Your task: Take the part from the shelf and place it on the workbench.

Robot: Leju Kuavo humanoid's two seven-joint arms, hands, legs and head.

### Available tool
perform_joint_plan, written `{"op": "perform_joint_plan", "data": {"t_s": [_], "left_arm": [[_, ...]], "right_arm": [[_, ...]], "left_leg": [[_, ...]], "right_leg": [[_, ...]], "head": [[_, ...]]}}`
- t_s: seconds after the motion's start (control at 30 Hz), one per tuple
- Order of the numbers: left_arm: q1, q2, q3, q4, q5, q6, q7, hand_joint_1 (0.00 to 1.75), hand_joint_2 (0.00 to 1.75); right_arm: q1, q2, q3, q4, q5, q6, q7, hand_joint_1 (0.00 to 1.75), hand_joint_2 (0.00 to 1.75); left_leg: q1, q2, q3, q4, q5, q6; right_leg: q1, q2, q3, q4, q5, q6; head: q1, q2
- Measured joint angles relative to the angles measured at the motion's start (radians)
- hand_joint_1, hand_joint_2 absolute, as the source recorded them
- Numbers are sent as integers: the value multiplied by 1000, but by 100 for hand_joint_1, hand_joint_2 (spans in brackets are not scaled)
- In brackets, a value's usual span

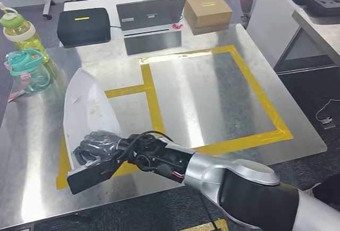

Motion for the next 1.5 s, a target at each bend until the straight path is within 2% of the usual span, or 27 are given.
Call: {"op": "perform_joint_plan", "data": {"t_s": [0.33,0.53,0.9,1.5], "left_arm": [[2,10,0,0,7,-5,-10,0,175],[-4,15,0,0,5,-5,-9,0,175],[-10,16,0,0,2,-2,-2,0,175],[-15,16,0,0,-4,2,3,0,175]], "right_arm": [[6,-92,-107,44,43,3,20,166,175],[37,-115,-142,60,44,17,-5,166,175],[76,-114,-156,76,46,43,-51,166,175],[85,-61,-157,18,48,83,-81,166,175]], "left_leg": [[0,0,0,1,0,0],[0,0,0,0,0,0],[0,0,0,0,0,0],[0,0,0,0,0,0]], "right_leg": [[0,0,1,0,0,0],[0,1,1,0,0,0],[0,1,1,0,0,0],[0,0,1,0,0,0]], "head": [[0,0],[0,0],[0,0],[-1,0]]}}
